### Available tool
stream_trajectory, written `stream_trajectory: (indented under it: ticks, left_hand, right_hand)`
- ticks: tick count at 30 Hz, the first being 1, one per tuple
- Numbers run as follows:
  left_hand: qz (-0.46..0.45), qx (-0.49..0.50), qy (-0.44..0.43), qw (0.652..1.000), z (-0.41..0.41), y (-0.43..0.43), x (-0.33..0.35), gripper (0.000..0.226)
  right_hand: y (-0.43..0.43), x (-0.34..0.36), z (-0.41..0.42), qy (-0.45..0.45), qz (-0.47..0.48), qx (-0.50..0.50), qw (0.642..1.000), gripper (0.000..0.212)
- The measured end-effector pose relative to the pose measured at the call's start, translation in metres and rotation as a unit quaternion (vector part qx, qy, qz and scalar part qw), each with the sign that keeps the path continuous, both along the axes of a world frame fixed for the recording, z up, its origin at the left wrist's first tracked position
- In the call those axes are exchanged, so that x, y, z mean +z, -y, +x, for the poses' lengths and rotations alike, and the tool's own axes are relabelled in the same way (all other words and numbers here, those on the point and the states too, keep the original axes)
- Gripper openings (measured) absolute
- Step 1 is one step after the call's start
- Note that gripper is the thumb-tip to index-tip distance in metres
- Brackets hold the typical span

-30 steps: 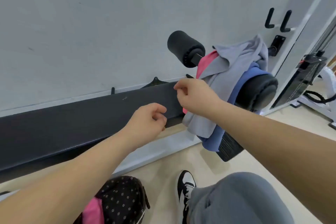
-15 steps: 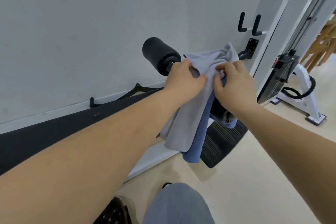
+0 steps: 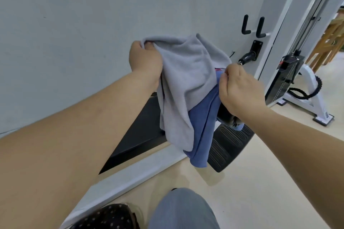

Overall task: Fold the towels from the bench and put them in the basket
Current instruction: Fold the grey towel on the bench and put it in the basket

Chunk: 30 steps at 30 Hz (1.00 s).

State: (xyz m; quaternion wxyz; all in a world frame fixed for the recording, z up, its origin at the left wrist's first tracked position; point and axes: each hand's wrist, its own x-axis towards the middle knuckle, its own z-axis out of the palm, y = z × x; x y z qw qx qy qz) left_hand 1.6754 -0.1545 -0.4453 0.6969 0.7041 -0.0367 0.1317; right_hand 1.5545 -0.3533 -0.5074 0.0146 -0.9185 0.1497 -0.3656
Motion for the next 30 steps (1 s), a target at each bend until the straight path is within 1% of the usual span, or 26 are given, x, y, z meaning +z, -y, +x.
stream_trajectory:
  ticks: [1,2,4,6,7,8,9,11,12,14,16,18,20,21,23,24,25,26,27,30]
  left_hand:
    - [-0.022,0.009,-0.001,1.000,-0.002,-0.010,0.006,0.029]
    - [-0.022,0.012,0.004,1.000,-0.005,-0.019,0.012,0.025]
    - [0.010,0.005,0.021,1.000,-0.013,-0.035,0.019,0.016]
    - [0.036,0.005,0.052,0.998,-0.022,-0.051,0.025,0.017]
    - [0.045,0.007,0.069,0.997,-0.026,-0.061,0.029,0.020]
    - [0.057,0.009,0.085,0.995,-0.029,-0.071,0.033,0.023]
    - [0.079,0.004,0.093,0.992,-0.033,-0.081,0.036,0.023]
    - [0.142,-0.033,0.087,0.985,-0.041,-0.101,0.040,0.014]
    - [0.176,-0.066,0.072,0.980,-0.046,-0.112,0.040,0.006]
    - [0.228,-0.142,0.042,0.962,-0.058,-0.134,0.038,0.013]
    - [0.264,-0.191,0.030,0.945,-0.070,-0.156,0.032,0.018]
    - [0.287,-0.203,0.021,0.936,-0.081,-0.182,0.025,0.016]
    - [0.291,-0.195,0.001,0.937,-0.089,-0.211,0.013,0.014]
    - [0.293,-0.193,-0.009,0.936,-0.093,-0.226,0.005,0.015]
    - [0.294,-0.187,-0.025,0.937,-0.100,-0.253,-0.015,0.015]
    - [0.291,-0.180,-0.032,0.939,-0.102,-0.265,-0.027,0.015]
    - [0.288,-0.168,-0.037,0.942,-0.102,-0.276,-0.040,0.014]
    - [0.286,-0.155,-0.044,0.945,-0.101,-0.286,-0.053,0.013]
    - [0.285,-0.142,-0.053,0.946,-0.098,-0.294,-0.065,0.011]
    - [0.309,-0.112,-0.081,0.941,-0.088,-0.313,-0.100,0.006]
  right_hand:
    - [-0.003,0.005,0.002,-0.047,-0.021,-0.019,0.999,0.021]
    - [-0.008,0.010,0.005,-0.095,-0.032,-0.043,0.994,0.020]
    - [-0.023,0.022,0.011,-0.169,-0.034,-0.093,0.981,0.028]
    - [-0.041,0.031,0.016,-0.212,-0.058,-0.140,0.966,0.037]
    - [-0.050,0.034,0.018,-0.218,-0.074,-0.146,0.962,0.040]
    - [-0.058,0.036,0.021,-0.209,-0.079,-0.130,0.966,0.042]
    - [-0.068,0.037,0.022,-0.192,-0.071,-0.093,0.974,0.044]
    - [-0.093,0.039,0.028,-0.147,-0.004,0.037,0.988,0.048]
    - [-0.109,0.042,0.032,-0.138,0.049,0.112,0.983,0.053]
    - [-0.146,0.052,0.036,-0.159,0.146,0.249,0.944,0.068]
    - [-0.183,0.063,0.037,-0.178,0.243,0.346,0.889,0.075]
    - [-0.212,0.067,0.034,-0.217,0.313,0.386,0.840,0.061]
    - [-0.237,0.061,0.031,-0.276,0.349,0.412,0.795,0.052]
    - [-0.248,0.054,0.029,-0.306,0.372,0.429,0.764,0.052]
    - [-0.264,0.034,0.030,-0.377,0.423,0.468,0.678,0.052]
    - [-0.271,0.022,0.033,-0.409,0.445,0.480,0.636,0.048]
    - [-0.278,0.010,0.037,-0.430,0.457,0.481,0.611,0.041]
    - [-0.285,-0.001,0.041,-0.438,0.463,0.477,0.605,0.033]
    - [-0.292,-0.012,0.046,-0.433,0.463,0.469,0.615,0.026]
    - [-0.311,-0.040,0.059,-0.420,0.441,0.422,0.672,0.017]
